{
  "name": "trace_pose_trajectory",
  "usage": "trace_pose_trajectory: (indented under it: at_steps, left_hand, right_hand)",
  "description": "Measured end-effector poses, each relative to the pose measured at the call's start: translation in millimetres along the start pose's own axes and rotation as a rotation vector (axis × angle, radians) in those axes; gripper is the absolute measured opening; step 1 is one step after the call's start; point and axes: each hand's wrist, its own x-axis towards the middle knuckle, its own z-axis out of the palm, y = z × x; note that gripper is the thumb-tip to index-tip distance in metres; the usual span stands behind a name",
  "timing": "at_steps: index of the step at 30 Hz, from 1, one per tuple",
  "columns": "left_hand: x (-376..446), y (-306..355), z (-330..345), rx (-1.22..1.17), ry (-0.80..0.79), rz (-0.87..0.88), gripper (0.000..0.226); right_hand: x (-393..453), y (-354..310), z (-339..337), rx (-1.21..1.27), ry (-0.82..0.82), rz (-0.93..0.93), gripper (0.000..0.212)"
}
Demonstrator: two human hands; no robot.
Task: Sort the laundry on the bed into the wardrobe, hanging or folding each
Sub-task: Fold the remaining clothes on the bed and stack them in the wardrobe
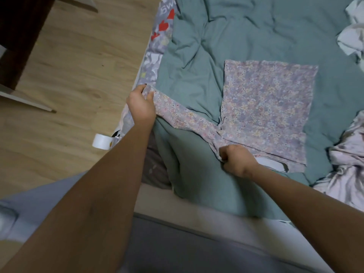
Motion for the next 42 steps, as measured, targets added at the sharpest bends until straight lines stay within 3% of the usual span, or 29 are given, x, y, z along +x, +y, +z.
trace_pose_trajectory:
  at_steps: [4, 10, 15, 18, 19, 21, 23, 26, 28, 35, 42]
  left_hand:
    - [0.1, 6.6, -5.2, -0.015, 0.027, -0.074, 0.030]
    - [3.7, -5.1, -25.2, -0.056, 0.065, -0.251, 0.032]
    - [-3.3, -13.0, -34.1, -0.016, -0.041, -0.289, 0.035]
    - [-7.8, -15.4, -32.2, 0.024, -0.089, -0.249, 0.037]
    - [-7.1, -16.1, -31.3, 0.025, -0.090, -0.244, 0.037]
    - [-5.0, -15.3, -29.7, 0.027, -0.082, -0.223, 0.037]
    - [-2.4, -13.9, -27.7, 0.053, -0.066, -0.206, 0.034]
    - [2.4, -11.3, -24.0, 0.006, -0.062, -0.203, 0.033]
    - [7.5, -11.4, -21.6, -0.071, -0.073, -0.220, 0.033]
    - [25.0, -34.2, -13.6, -0.161, -0.169, -0.312, 0.031]
    - [36.8, -49.0, -13.7, -0.303, -0.274, -0.440, 0.038]
  right_hand:
    - [-7.9, 8.8, -11.8, -0.048, -0.110, -0.036, 0.031]
    - [-16.7, 18.8, -6.4, 0.033, -0.009, 0.002, 0.032]
    - [-18.6, 7.0, -1.6, -0.043, -0.136, -0.077, 0.011]
    - [-11.7, -8.2, -3.3, 0.070, 0.136, -0.124, 0.003]
    - [-6.6, -13.5, -1.4, 0.109, 0.216, -0.149, 0.011]
    - [1.5, -25.3, 4.7, 0.152, 0.198, -0.180, 0.037]
    - [4.1, -37.2, 16.2, 0.155, 0.193, -0.193, 0.046]
    - [5.2, -53.6, 29.1, 0.101, 0.464, -0.208, 0.019]
    - [9.4, -59.0, 30.2, 0.102, 0.518, -0.204, 0.009]
    - [31.3, -59.1, 32.8, -0.061, 0.509, -0.137, 0.010]
    - [22.7, -37.4, 41.7, -0.112, 0.355, -0.547, 0.030]
